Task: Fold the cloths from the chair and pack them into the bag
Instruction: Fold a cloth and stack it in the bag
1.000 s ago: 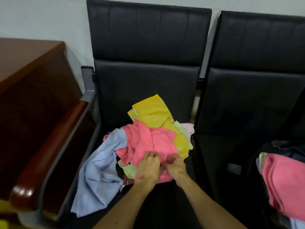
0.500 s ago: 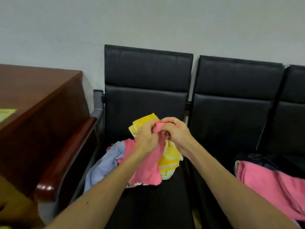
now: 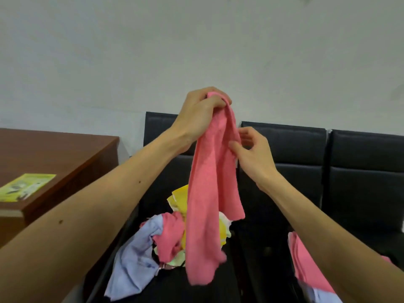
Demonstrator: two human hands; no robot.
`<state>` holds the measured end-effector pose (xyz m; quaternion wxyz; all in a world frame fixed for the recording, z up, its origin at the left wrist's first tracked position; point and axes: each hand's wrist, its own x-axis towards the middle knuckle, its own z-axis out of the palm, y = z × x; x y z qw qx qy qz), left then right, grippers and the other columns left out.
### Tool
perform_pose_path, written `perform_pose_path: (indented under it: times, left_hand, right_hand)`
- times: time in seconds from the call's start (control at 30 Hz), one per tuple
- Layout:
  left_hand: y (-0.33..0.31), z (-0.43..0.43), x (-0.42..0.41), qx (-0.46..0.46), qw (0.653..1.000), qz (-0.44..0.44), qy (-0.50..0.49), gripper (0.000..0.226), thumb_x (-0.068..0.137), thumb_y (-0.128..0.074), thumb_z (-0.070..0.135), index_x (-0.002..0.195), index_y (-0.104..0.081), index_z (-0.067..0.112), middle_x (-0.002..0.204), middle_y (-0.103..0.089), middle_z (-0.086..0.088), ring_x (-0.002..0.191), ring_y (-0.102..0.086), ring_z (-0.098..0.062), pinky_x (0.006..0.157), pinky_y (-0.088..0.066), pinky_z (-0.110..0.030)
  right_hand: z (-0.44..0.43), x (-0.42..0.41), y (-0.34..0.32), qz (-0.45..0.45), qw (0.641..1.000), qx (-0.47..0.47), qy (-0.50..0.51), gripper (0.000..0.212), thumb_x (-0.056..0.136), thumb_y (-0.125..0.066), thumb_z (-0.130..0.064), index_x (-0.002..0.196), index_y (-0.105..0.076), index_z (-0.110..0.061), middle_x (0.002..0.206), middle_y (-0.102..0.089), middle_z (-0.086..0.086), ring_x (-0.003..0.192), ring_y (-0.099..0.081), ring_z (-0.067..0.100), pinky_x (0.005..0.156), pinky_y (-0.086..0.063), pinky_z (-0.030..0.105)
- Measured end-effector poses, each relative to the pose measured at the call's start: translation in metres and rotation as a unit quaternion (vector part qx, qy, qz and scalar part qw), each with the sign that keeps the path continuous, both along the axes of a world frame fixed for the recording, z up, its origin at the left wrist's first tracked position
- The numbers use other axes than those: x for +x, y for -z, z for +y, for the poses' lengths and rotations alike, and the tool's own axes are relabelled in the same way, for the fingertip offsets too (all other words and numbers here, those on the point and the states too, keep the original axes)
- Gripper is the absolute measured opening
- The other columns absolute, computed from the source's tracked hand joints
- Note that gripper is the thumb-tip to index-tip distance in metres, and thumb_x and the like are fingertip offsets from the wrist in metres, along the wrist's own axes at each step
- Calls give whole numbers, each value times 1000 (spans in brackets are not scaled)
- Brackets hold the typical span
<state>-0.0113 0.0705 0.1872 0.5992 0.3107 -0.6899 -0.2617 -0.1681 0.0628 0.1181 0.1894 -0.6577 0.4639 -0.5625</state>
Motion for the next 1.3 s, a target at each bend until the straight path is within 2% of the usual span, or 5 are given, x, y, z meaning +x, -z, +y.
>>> perform_pose_path:
  times: [0.37, 0.5, 0.63, 1.07, 1.3]
  left_hand:
    - [0, 69, 5, 45, 999, -19, -15, 21, 92, -66, 18, 73, -69, 26, 67, -65, 11, 62, -57, -5, 63, -45, -21]
    - [20, 92, 3, 126, 983, -98, 89, 14, 91, -70, 29, 104, -67, 23, 71, -65, 8, 58, -56, -8, 52, -43, -22]
    - [31, 108, -14, 104, 963, -109, 222, 37, 88, -68, 28, 122, -58, 19, 102, -73, 7, 98, -70, -10, 82, -53, -21]
    - [84, 96, -16, 119, 991, -56, 32, 20, 89, -73, 21, 87, -74, 1, 78, -69, -11, 71, -60, -15, 69, -50, -37]
    - [100, 92, -12, 105, 994, 21, -25, 47, 94, -65, 29, 51, -55, 14, 50, -45, 12, 50, -41, 0, 50, -35, -14]
  right_hand:
    - [78, -30, -62, -166, 985, 0, -44, 24, 97, -50, -7, 88, -70, -18, 81, -69, -3, 76, -61, 9, 64, -47, 21]
    - [108, -26, -68, -53, 996, -5, -76, 26, 93, -56, -6, 80, -73, -21, 78, -72, -8, 75, -64, 6, 67, -48, 21]
    - [130, -11, -64, 73, 989, -21, -129, 24, 83, -59, 5, 94, -64, -15, 72, -71, 15, 58, -60, 18, 55, -48, 27]
    - [143, -16, 34, -19, 987, 92, -134, 79, 60, -88, -38, 119, -38, -23, 108, -63, 3, 89, -68, 14, 77, -60, 31]
    - [116, -21, 136, 90, 969, 179, -147, 34, 81, -78, -31, 112, -67, -20, 108, -71, -2, 98, -68, 12, 86, -58, 38]
